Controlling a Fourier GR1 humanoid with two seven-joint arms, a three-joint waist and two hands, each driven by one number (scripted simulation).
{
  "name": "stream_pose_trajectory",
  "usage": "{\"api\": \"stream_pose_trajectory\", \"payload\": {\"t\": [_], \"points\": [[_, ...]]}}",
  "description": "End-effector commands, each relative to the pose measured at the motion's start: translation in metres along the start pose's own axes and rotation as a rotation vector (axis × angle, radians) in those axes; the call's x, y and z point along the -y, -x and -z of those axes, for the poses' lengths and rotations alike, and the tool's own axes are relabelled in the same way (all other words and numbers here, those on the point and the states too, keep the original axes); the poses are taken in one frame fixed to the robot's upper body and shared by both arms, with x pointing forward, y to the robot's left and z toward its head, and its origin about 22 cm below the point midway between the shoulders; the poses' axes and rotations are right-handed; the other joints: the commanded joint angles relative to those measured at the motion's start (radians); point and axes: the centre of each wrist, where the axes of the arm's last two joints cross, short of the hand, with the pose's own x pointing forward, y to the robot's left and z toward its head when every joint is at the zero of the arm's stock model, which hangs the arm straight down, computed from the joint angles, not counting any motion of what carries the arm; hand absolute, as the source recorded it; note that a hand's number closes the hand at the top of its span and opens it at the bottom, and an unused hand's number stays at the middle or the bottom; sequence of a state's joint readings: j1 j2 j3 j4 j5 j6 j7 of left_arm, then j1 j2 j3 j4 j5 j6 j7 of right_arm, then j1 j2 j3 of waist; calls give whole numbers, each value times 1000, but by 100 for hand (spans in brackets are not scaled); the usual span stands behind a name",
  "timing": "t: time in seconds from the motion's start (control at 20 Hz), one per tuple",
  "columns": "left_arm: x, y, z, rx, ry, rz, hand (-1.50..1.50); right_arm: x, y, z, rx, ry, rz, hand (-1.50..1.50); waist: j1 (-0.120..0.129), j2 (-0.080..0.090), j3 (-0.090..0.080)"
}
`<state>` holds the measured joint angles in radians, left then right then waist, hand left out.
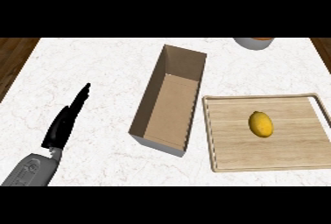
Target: Pick the lemon from the tray and place it in the cardboard box
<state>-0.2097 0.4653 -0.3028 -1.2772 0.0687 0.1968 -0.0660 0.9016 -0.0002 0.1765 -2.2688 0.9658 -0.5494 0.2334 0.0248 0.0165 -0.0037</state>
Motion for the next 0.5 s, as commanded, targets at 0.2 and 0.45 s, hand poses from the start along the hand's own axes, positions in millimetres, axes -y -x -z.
{"api": "stream_pose_trajectory", "payload": {"t": [0.2, 0.45], "points": [[0, 7, 0, -26, -12, 4, 0, -37, -54, 43, -79, -98, -27, -150, -13, -12, 3], [-9, 12, -14, -22, -23, 2, 0, -63, -70, 50, -55, -128, -43, -150, -23, -16, 4]]}}
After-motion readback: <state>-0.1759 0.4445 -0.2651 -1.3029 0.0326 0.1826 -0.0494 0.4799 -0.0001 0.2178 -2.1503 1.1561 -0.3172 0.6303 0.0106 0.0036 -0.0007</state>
